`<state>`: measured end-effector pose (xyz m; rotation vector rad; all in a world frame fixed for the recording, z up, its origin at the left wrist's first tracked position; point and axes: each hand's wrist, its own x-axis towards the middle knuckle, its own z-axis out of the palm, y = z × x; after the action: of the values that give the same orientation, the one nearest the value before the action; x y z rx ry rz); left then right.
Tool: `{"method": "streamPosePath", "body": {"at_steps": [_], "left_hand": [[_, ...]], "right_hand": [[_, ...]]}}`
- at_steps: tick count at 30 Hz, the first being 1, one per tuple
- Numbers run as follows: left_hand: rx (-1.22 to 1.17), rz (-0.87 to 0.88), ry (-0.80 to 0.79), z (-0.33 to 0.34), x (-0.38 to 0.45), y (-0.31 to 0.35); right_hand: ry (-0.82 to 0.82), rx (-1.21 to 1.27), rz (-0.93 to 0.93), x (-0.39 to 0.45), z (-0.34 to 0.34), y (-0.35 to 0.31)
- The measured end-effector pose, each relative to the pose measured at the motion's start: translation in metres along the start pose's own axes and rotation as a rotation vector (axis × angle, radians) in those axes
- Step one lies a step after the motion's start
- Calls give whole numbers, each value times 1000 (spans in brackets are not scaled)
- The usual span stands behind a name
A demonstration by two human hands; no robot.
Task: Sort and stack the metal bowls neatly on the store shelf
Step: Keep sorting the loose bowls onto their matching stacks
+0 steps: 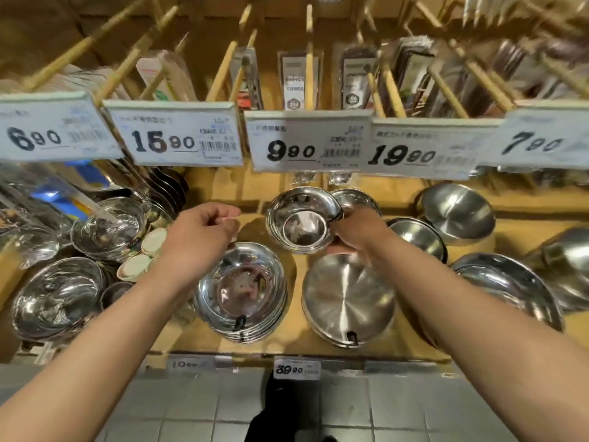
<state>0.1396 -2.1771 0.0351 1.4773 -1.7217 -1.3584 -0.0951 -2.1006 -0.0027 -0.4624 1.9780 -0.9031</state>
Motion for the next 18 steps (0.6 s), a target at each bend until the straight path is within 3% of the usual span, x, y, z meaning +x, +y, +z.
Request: {"method": "streamPosePath", "body": {"at_steps": [8, 12, 18], "left_hand": [[-1, 19, -95, 70, -17, 29], [33, 9, -179, 107, -23, 33], [224, -8, -201, 140, -4, 36]], "right_hand": [[153, 286, -15, -75, -71, 34], [145, 467, 1, -109, -117, 41], [184, 524, -32, -134, -156, 63]]}}
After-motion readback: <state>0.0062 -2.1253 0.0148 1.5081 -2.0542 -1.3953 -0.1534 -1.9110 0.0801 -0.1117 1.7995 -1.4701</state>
